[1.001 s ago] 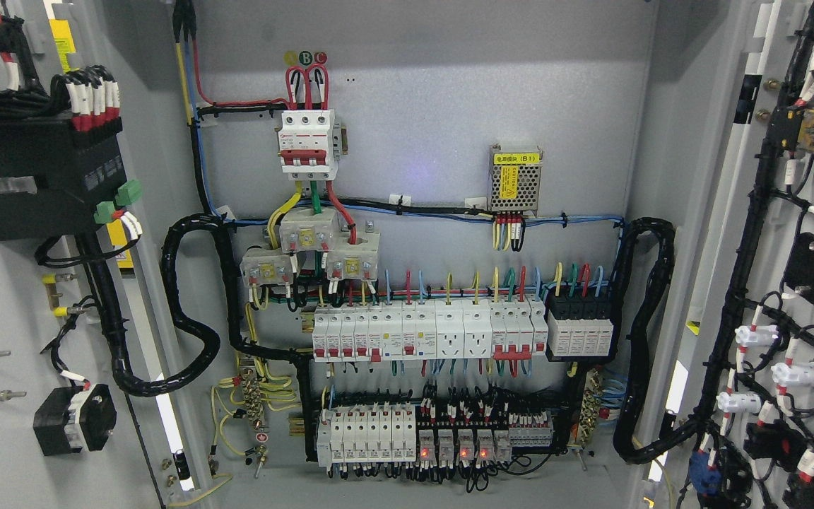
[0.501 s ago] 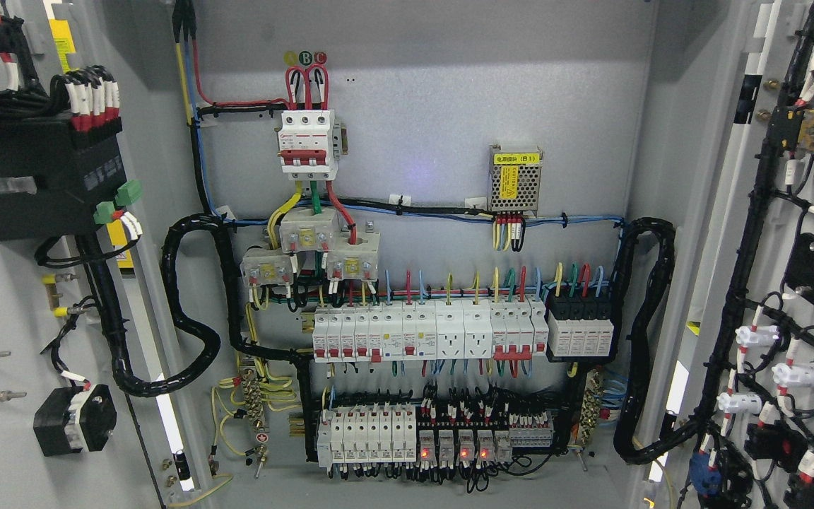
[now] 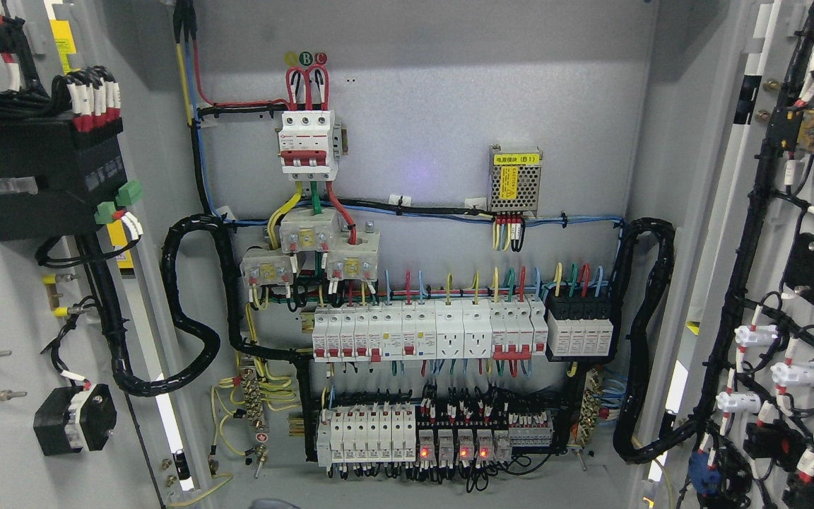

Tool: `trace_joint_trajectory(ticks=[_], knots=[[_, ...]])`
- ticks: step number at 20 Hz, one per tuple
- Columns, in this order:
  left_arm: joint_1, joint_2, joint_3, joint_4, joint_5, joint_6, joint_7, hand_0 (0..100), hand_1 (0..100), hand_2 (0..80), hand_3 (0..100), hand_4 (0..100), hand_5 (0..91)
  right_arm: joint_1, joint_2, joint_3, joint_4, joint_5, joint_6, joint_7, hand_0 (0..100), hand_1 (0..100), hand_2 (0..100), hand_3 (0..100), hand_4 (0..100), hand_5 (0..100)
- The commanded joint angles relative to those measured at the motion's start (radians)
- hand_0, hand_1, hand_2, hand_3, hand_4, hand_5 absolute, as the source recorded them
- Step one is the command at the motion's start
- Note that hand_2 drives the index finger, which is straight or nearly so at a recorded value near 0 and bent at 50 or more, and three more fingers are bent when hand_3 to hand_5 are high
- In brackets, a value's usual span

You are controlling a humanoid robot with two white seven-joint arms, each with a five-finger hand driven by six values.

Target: Open door with both hands

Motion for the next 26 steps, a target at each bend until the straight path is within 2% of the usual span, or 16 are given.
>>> trace_joint_trajectory(ticks=[1,2,5,7,12,16,21,24,26], knots=[[0.126,-0.032,-0.007,-0.697,0.001,0.010,-0.069,0,0,0.0,0,0,0.0,0.299,-0.137,-0.195,-0.166,0.033,-0.121,-0.031,20,12,0,0,0,0],[0.153,-0.043,-0.013,-0.770,0.000,0.010,-0.069,0,0,0.0,0,0,0.0,0.347,-0.159,-0.224,-0.164,0.033,-0.161,-0.031,20,12,0,0,0,0],[0.241,-0.025,-0.103,-1.012,-0.003,0.010,-0.070,0,0,0.0,0,0,0.0,0.454,-0.171,-0.318,-0.169,0.033,-0.281,-0.031,20,12,0,0,0,0],[0.300,0.027,-0.151,-1.177,-0.003,0.010,-0.072,0,0,0.0,0,0,0.0,0.487,-0.174,-0.370,-0.169,0.032,-0.350,-0.031,20,12,0,0,0,0],[0.345,0.044,-0.140,-1.419,0.001,0.008,-0.072,0,0,0.0,0,0,0.0,0.548,-0.255,-0.506,-0.181,0.026,-0.496,-0.031,20,12,0,0,0,0],[0.345,0.072,-0.140,-1.582,0.003,-0.004,-0.075,0,0,0.0,0,0,0.0,0.579,-0.269,-0.554,-0.182,0.023,-0.598,-0.031,20,12,0,0,0,0],[0.345,0.064,-0.082,-1.673,0.003,-0.125,-0.075,0,0,0.0,0,0,0.0,0.590,-0.294,-0.565,-0.184,0.023,-0.718,-0.031,20,12,0,0,0,0],[0.338,0.041,-0.009,-1.685,0.016,-0.143,-0.075,0,0,0.0,0,0,0.0,0.584,-0.307,-0.602,-0.184,0.023,-0.738,-0.031,20,12,0,0,0,0],[0.327,0.036,0.047,-1.708,0.058,-0.148,-0.075,0,0,0.0,0,0,0.0,0.579,-0.323,-0.619,-0.184,0.023,-0.740,-0.031,20,12,0,0,0,0]])
